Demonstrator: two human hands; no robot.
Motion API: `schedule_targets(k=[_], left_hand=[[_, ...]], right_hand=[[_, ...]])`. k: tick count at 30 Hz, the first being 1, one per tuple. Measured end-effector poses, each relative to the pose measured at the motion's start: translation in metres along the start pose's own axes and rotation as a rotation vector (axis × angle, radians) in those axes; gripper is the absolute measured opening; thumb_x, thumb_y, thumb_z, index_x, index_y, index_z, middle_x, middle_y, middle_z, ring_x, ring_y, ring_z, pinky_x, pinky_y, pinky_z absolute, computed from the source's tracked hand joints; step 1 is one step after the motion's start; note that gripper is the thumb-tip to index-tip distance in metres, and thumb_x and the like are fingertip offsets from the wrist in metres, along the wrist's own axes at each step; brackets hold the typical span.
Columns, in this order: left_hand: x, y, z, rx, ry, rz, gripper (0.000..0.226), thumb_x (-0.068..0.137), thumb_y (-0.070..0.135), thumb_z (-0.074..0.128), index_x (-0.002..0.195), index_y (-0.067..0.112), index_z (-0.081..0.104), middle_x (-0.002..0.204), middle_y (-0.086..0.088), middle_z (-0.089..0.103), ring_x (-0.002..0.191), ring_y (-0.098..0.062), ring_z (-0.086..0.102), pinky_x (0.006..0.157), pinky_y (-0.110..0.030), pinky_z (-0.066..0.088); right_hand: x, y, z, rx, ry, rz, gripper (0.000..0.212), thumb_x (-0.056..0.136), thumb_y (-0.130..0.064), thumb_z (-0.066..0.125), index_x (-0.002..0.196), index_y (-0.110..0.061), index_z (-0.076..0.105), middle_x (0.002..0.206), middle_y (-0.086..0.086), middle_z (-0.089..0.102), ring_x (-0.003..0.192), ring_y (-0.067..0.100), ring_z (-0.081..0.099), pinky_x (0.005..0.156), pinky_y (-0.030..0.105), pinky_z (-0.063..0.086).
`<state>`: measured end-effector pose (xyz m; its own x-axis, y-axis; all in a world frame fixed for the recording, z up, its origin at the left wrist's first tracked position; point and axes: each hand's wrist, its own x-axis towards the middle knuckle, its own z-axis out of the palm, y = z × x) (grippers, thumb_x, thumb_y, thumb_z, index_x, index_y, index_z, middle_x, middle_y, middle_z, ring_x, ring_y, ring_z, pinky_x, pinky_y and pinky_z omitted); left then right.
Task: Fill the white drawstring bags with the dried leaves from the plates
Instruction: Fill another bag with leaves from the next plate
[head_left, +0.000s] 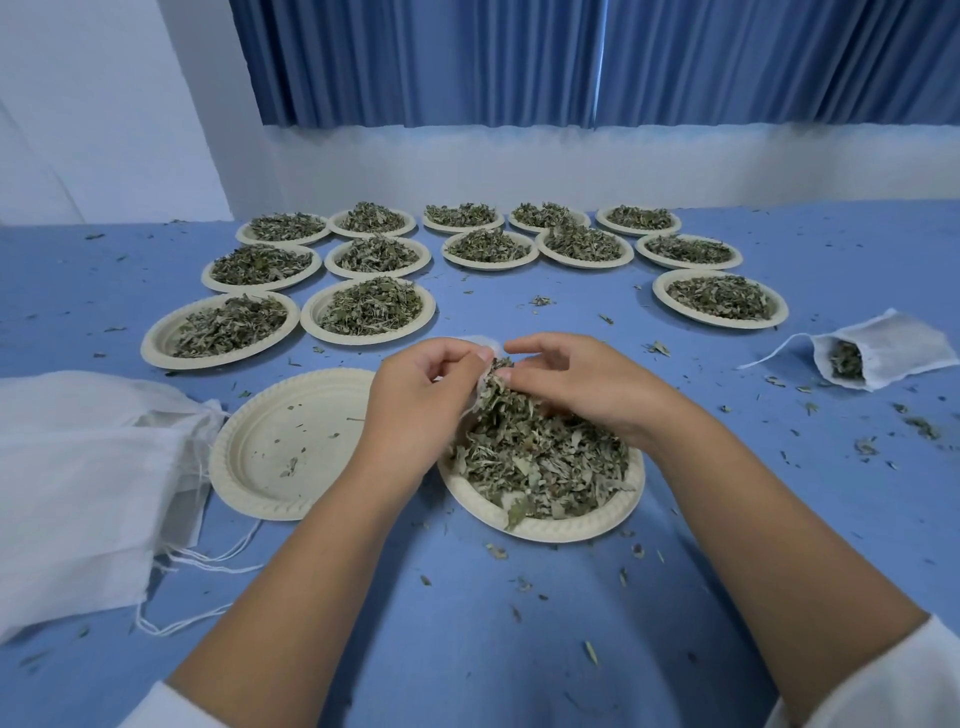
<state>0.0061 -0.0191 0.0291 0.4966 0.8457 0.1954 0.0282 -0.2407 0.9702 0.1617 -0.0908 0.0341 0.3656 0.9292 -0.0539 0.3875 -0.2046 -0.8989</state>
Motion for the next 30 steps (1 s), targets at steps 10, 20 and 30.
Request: schedule_targets(k=[10,20,30], left_hand=[[0.000,-0.005,-0.006,0.248,0.035,0.126,0.002,0.087,0.032,0.070,0.088,0.031,0.070,0.071,0.016,0.065,0.051,0.005,0.051,0.060,-0.016,0.041],[-0.001,-0.010,-0.005,0.538,-0.031,0.327,0.007,0.087,0.026,0.068,0.085,0.026,0.074,0.075,0.018,0.065,0.065,0.016,0.051,0.059,-0.004,0.033],[0.005,-0.013,-0.006,0.357,0.095,0.140,0.007,0.090,0.031,0.066,0.083,0.034,0.067,0.074,0.018,0.064,0.061,0.012,0.054,0.058,-0.007,0.039]], right_hand=[[-0.003,-0.005,0.003,0.221,0.029,-0.040,0.012,0.080,-0.018,0.080,0.088,-0.013,0.072,0.073,-0.008,0.074,0.063,-0.002,0.066,0.055,0.010,0.048],[-0.002,-0.003,0.009,-0.111,0.208,-0.062,0.032,0.074,-0.018,0.082,0.074,-0.017,0.051,0.040,-0.012,0.052,0.041,0.002,0.056,0.043,0.017,0.039],[-0.011,-0.014,0.007,0.295,0.120,-0.075,0.007,0.087,-0.003,0.070,0.088,-0.008,0.075,0.084,0.005,0.073,0.077,0.016,0.073,0.071,0.020,0.058]])
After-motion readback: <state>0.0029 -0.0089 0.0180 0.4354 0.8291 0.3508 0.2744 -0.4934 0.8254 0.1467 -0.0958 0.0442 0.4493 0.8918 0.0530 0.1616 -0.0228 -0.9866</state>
